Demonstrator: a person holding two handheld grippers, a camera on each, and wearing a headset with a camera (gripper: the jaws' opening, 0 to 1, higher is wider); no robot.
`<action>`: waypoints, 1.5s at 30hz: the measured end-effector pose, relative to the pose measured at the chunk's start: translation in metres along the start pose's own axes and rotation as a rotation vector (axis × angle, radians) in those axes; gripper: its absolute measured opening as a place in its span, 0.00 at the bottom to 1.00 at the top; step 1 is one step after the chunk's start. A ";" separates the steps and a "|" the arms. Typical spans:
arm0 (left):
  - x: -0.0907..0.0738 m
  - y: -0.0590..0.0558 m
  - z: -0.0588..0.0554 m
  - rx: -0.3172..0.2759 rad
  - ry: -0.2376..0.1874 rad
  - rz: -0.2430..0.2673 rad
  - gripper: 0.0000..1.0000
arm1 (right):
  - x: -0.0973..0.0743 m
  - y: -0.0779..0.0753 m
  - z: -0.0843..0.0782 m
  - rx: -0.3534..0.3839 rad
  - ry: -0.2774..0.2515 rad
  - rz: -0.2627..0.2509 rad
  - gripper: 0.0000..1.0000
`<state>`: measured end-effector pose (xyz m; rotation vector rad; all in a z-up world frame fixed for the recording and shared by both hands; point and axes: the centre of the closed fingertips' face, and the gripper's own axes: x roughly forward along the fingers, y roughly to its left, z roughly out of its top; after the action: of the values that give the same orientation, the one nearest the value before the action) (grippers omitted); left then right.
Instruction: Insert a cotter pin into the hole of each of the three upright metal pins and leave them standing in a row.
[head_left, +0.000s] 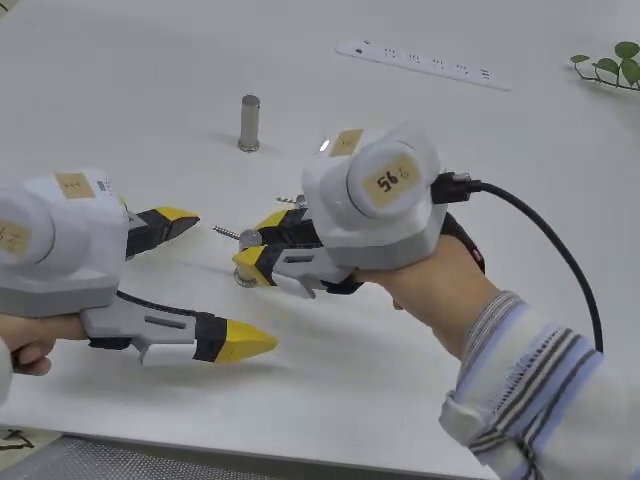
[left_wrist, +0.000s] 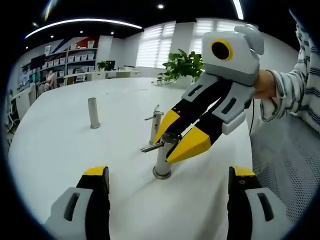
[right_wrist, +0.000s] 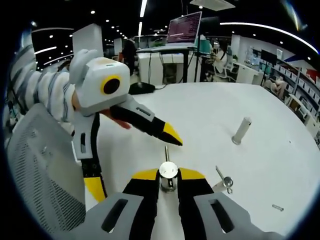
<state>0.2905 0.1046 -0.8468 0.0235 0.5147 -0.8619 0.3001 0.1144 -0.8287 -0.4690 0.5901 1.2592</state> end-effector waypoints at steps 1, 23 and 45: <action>-0.001 0.001 -0.001 0.002 0.004 0.008 0.99 | 0.000 0.000 0.000 0.000 -0.001 0.001 0.16; -0.004 -0.006 -0.005 0.004 0.026 0.025 0.99 | -0.012 -0.001 0.005 -0.057 -0.030 0.022 0.13; 0.000 -0.007 -0.007 0.007 0.065 0.026 0.99 | -0.087 -0.047 -0.041 -0.188 0.008 0.098 0.13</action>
<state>0.2822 0.1015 -0.8514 0.0649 0.5709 -0.8396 0.3228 0.0131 -0.8035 -0.6074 0.5087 1.4142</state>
